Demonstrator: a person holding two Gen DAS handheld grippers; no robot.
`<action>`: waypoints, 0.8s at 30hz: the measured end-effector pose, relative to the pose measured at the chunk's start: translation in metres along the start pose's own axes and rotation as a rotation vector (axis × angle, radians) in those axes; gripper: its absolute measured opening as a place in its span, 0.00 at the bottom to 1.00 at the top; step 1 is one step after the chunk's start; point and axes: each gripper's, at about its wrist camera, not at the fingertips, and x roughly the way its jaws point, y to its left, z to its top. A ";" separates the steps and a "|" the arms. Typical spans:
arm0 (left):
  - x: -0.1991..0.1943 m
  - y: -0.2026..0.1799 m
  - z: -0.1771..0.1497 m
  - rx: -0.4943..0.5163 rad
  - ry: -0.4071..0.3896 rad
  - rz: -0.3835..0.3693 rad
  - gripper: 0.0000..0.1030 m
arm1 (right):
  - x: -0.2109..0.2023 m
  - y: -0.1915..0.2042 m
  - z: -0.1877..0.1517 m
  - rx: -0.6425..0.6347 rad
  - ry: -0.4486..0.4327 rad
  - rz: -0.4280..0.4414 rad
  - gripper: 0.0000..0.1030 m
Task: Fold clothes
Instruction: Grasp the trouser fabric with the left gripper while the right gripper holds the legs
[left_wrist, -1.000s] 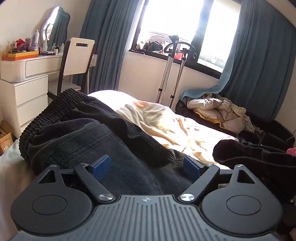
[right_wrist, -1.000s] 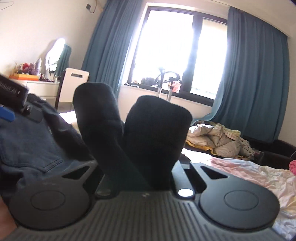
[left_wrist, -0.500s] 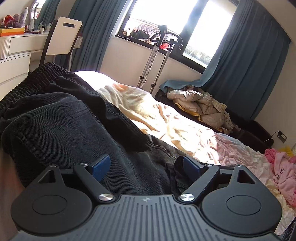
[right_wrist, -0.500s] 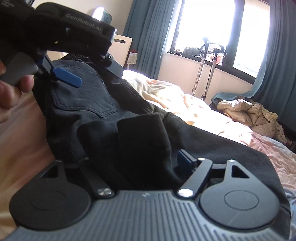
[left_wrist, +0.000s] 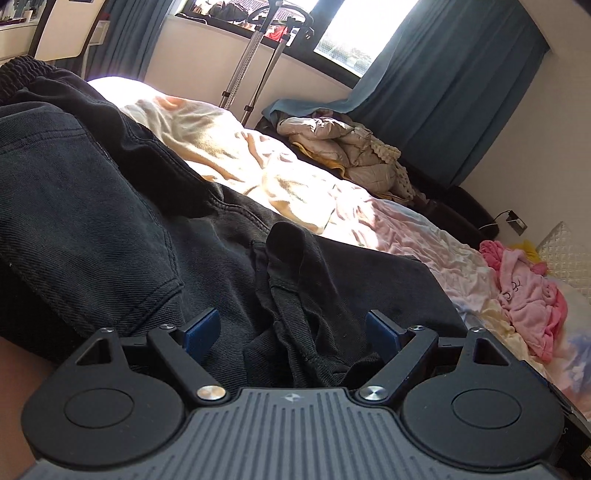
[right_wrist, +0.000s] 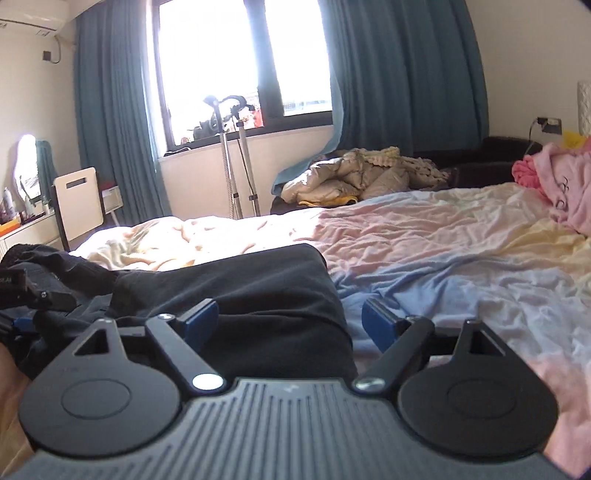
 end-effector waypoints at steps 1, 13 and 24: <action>0.002 0.000 0.000 -0.003 0.007 0.000 0.85 | 0.007 -0.010 -0.001 0.049 0.014 -0.004 0.83; 0.021 -0.003 -0.001 -0.044 0.089 -0.006 0.83 | 0.057 -0.030 -0.049 0.233 0.259 0.050 0.82; 0.068 0.021 0.031 -0.277 0.257 -0.078 0.34 | 0.059 -0.031 -0.046 0.294 0.220 0.096 0.84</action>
